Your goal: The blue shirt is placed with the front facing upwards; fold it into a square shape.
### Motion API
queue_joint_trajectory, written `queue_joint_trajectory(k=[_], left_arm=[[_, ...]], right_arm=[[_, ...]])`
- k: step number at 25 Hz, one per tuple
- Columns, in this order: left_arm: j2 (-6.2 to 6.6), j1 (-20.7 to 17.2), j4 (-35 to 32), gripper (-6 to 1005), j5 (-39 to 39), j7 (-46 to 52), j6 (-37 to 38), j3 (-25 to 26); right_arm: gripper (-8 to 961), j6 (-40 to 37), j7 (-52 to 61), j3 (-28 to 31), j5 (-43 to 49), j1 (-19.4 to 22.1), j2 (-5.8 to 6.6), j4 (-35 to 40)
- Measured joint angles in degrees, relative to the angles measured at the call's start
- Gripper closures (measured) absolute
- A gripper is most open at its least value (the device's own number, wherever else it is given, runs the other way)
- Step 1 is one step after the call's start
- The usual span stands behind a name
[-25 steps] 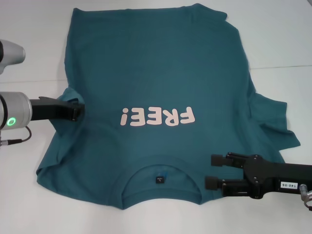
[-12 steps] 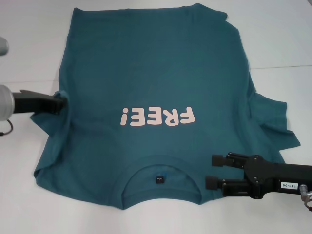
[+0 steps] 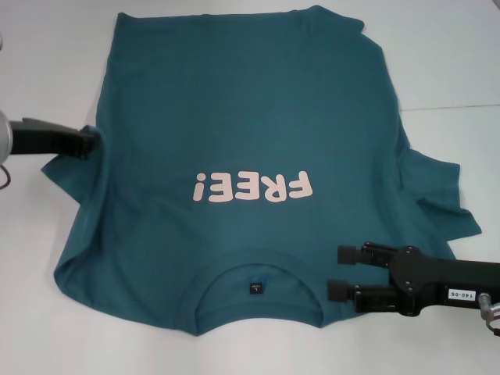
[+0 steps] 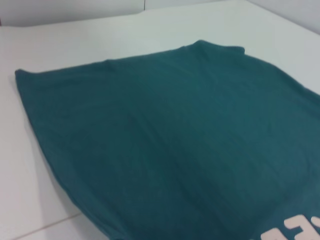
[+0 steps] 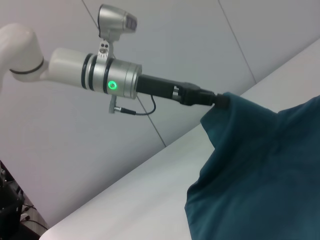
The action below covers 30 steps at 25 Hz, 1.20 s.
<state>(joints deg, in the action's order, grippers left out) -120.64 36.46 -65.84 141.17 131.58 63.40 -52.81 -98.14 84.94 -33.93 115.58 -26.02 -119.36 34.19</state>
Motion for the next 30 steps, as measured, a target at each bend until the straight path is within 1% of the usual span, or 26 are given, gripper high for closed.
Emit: queue_joint_trajectory(k=[5,14,16,22,25,30], left_arm=[[0.08,0.98,-0.79,954,1.0,1.12,0.26,-0.14],[-0.19,1.78,-0.41,906,1.57,1.76,-0.44,-0.01],[-0.63,1.6,-0.29,896,1.57,1.76,-0.47,-0.12],[-2.96,1.33,0.72,864,1.38,1.77,-0.43,-0.43],[-3.29,1.91,3.18,848,0.85,2.97,-0.27,-1.95],[-3.55,2.25,7.51,822,-1.93,4.28,-3.16,-8.12]], right_arm=[[9,0.04,-0.02,0.0,0.06,-0.18,0.0,-0.04],[10,0.28,-0.06,0.0,0.06,0.16,0.0,-0.45],[10,0.38,-0.14,0.0,0.07,0.18,0.0,-0.69],[11,0.73,-0.22,-0.19,0.09,-0.07,0.0,-0.73],[11,0.77,-0.21,-0.4,0.05,-0.21,0.0,-0.72],[9,0.87,-0.21,-0.44,0.02,-0.28,0.0,-0.71]])
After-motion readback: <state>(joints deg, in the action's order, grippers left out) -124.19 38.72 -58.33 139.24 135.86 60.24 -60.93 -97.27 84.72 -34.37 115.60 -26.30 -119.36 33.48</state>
